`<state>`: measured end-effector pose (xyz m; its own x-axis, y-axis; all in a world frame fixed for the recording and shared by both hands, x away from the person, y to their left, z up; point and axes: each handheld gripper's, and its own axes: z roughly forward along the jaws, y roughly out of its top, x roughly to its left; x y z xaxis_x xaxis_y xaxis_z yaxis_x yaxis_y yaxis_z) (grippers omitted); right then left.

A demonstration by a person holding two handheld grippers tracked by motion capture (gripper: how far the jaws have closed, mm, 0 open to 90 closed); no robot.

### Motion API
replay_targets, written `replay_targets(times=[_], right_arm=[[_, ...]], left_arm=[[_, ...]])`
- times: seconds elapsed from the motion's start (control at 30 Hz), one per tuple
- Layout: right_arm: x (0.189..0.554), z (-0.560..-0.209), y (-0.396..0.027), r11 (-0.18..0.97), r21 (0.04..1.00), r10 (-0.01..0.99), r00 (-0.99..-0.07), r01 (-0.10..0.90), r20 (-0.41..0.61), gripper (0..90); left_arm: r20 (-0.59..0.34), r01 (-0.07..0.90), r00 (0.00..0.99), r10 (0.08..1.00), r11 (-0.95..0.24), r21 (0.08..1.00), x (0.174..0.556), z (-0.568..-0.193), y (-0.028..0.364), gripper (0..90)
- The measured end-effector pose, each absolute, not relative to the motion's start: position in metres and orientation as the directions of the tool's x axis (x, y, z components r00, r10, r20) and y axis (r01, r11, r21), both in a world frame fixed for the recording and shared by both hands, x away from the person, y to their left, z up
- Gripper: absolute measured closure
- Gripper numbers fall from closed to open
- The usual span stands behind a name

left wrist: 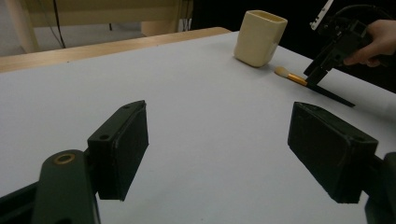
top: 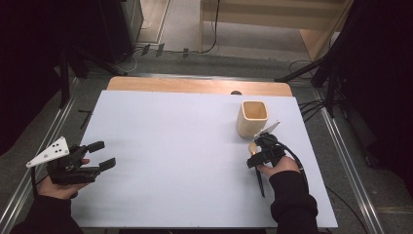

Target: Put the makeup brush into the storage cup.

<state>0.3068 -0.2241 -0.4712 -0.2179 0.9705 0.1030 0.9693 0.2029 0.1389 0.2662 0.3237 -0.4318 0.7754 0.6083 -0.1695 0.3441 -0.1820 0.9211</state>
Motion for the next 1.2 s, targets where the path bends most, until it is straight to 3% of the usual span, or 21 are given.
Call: replay_targets(times=[0.23, 0.63, 0.93, 1.03, 1.2], right_arm=[[0.3076, -0.4758, -0.2174, 0.195, 0.112, 0.975, -0.205, 0.974, 0.087, 43.9], [0.3146, -0.4802, -0.2192, 0.102, 0.066, 0.990, -0.108, 0.993, 0.091, 59.7], [0.3153, -0.4806, -0.2138, 0.095, 0.056, 0.995, -0.096, 0.994, 0.026, 69.9], [0.3151, -0.4803, -0.2125, 0.124, 0.053, 0.992, -0.126, 0.991, 0.026, 78.2], [0.3143, -0.4802, -0.2138, 0.147, 0.058, 0.988, -0.149, 0.987, 0.034, 78.9]], left_arm=[[-0.170, 0.343, 0.775, 0.608, -0.180, 0.922, 0.2659, -0.4316, 0.3239, 21.2], [-0.168, 0.343, 0.776, 0.608, -0.183, 0.921, 0.2664, -0.4318, 0.3237, 21.2], [-0.169, 0.345, 0.776, 0.608, -0.185, 0.920, 0.2666, -0.4318, 0.3234, 21.2], [-0.171, 0.346, 0.776, 0.607, -0.183, 0.920, 0.2668, -0.4319, 0.3234, 21.1], [-0.174, 0.350, 0.775, 0.608, -0.182, 0.919, 0.2668, -0.4319, 0.3228, 21.2]])
